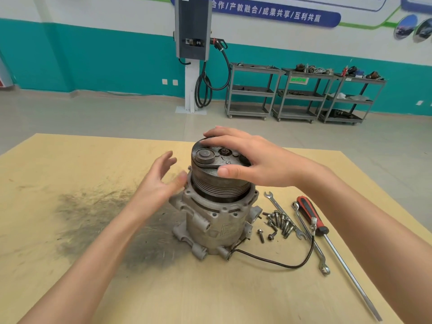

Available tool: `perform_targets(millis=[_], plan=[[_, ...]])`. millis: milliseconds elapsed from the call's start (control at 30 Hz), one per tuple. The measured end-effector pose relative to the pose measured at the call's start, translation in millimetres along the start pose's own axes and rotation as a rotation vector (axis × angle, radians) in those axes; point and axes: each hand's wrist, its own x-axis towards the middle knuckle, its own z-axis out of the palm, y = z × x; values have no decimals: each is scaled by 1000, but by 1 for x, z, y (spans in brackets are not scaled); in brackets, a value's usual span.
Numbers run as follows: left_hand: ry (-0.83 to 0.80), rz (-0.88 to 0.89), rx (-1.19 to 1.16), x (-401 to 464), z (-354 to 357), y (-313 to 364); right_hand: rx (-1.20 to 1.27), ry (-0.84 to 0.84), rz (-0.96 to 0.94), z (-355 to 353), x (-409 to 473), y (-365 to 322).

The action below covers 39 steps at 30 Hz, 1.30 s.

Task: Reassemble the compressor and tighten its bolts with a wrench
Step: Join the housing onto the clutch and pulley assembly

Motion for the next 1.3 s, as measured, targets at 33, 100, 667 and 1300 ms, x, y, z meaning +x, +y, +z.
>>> perform_targets(millis=[33, 100, 667, 1300], plan=[[46, -33, 12, 10, -2, -2, 2, 7, -2, 0, 0, 0], [135, -105, 33, 28, -4, -2, 11, 20, 1, 1, 0, -1], [-88, 40, 217, -56, 33, 43, 996, 239, 379, 63, -19, 62], [-98, 74, 276, -39, 33, 44, 1051, 295, 430, 84, -23, 55]])
